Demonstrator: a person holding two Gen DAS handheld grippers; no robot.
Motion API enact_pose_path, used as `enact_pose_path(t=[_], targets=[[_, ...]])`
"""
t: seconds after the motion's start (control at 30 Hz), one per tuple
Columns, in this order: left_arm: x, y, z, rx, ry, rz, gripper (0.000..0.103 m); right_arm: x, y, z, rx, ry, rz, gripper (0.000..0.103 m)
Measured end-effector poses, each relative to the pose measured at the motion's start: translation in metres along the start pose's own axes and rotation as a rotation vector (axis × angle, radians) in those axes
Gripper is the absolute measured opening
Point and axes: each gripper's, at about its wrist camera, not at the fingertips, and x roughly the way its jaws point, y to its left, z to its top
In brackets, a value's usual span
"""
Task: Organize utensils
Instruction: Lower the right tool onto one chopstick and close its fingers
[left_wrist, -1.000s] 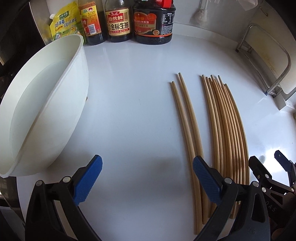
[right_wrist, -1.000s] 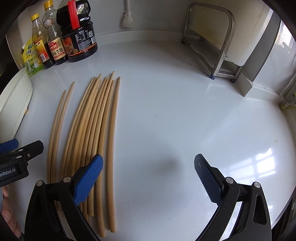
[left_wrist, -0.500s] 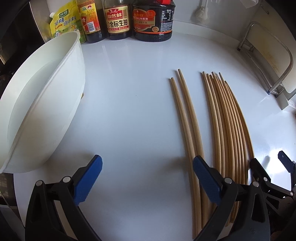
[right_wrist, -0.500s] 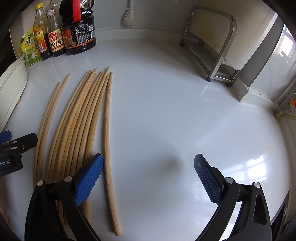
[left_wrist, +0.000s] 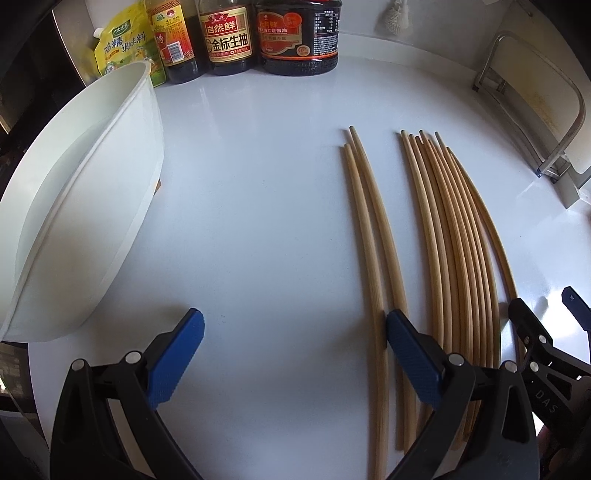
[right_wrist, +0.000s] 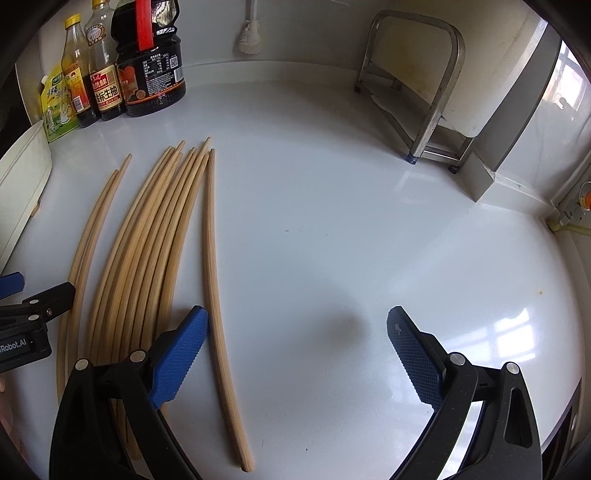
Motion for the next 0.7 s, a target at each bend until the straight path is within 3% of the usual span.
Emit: enact_pose_path(t=[0.07, 0.2, 0.3, 0.47, 0.6, 0.67, 0.7], targets=[[0.001, 0.003, 0.001, -0.022, 0.003, -0.005, 0.097, 0.0, 0.001, 0.0, -0.002, -0.007, -0.003, 0.093], [0.002, 0.004, 0.002, -0.014, -0.01, 0.0, 0.096, -0.002, 0.005, 0.001, -0.028, -0.027, 0.012, 0.082], [-0.003, -0.002, -0.001, 0.013, -0.03, 0.001, 0.087, -0.003, 0.012, 0.003, -0.065, -0.036, 0.025, 0.07], [-0.009, -0.008, -0.003, 0.023, -0.048, -0.023, 0.065, -0.005, 0.027, 0.007, -0.127, -0.03, 0.048, 0.045], [-0.014, -0.014, -0.001, 0.057, -0.055, -0.036, 0.034, -0.006, 0.038, 0.009, -0.17, -0.02, 0.078, 0.017], [-0.015, -0.017, -0.001, 0.074, -0.055, -0.038, 0.013, -0.005, 0.042, 0.01, -0.181, -0.011, 0.099, 0.007], [-0.016, -0.018, -0.001, 0.081, -0.054, -0.038, 0.009, -0.005, 0.042, 0.009, -0.182, -0.011, 0.098, 0.007]])
